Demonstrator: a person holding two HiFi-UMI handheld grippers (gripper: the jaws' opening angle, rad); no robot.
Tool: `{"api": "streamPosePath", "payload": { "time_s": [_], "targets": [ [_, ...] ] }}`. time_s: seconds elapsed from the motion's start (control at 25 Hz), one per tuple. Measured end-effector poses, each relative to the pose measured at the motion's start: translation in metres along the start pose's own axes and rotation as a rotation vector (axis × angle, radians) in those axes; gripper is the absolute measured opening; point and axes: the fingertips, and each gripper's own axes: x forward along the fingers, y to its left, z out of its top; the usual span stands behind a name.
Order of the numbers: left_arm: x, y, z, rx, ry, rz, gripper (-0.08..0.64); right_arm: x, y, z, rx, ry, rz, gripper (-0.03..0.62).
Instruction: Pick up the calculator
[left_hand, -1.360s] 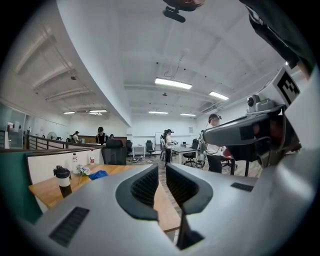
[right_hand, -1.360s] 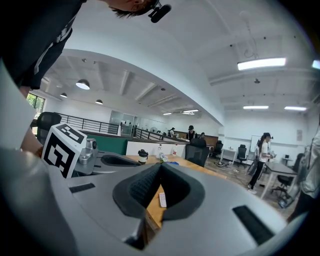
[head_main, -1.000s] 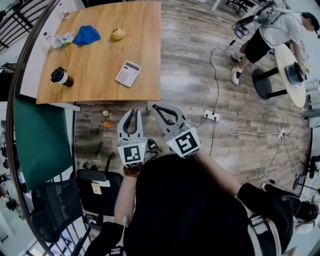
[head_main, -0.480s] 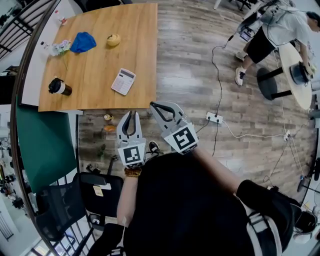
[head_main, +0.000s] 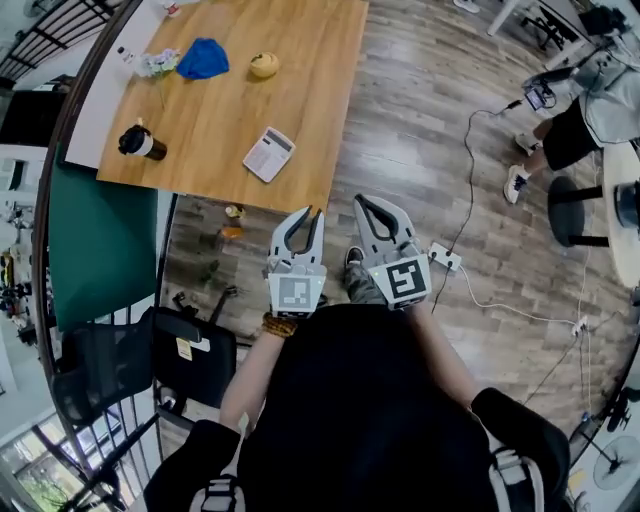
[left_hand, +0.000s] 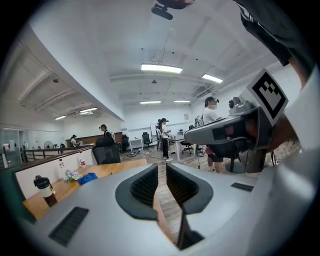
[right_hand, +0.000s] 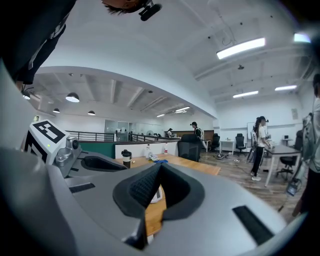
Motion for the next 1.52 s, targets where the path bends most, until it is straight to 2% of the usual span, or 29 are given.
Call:
{"api": "streamPosePath", "payload": {
  "time_s": [0.12,0.24,0.4,0.48,0.6,0.72,0.88,1.12,1.24,1.52],
  "targets": [
    [0.016,-0.011,-0.006,-0.010,0.030,0.012,0.069,-0.004,-0.027,-0.013,-0.005,0.051,0.000,0.005],
    [0.026,-0.022,-0.007,0.003,0.039,0.032,0.068,0.000,-0.046,-0.022,0.011,0.040,0.019,0.005],
    [0.028,-0.034,-0.005,-0.005,0.041,0.109,0.069,0.001,-0.061,-0.040,-0.037,0.122,0.111,0.005],
    [0.031,-0.035,-0.012,-0.028,0.053,0.120,0.069,0.006,-0.065,-0.045,-0.060,0.141,0.133,0.005],
    [0.033,-0.025,-0.022,-0.046,0.075,0.127,0.069,0.023,-0.058,-0.043,-0.067,0.124,0.163,0.005],
    [0.037,-0.012,-0.037,-0.073,0.097,0.153,0.069,0.039,-0.052,-0.047,-0.097,0.153,0.202,0.005],
    [0.044,0.008,-0.057,-0.096,0.125,0.164,0.069,0.067,-0.047,-0.055,-0.109,0.208,0.219,0.005],
    [0.053,0.040,-0.090,-0.146,0.183,0.166,0.073,0.108,-0.037,-0.055,-0.121,0.207,0.234,0.005],
    [0.061,0.051,-0.103,-0.166,0.208,0.160,0.142,0.127,-0.029,-0.060,-0.130,0.227,0.254,0.010],
    [0.068,0.078,-0.131,-0.206,0.244,0.172,0.156,0.166,-0.005,-0.075,-0.154,0.280,0.308,0.032]
  ]
}}
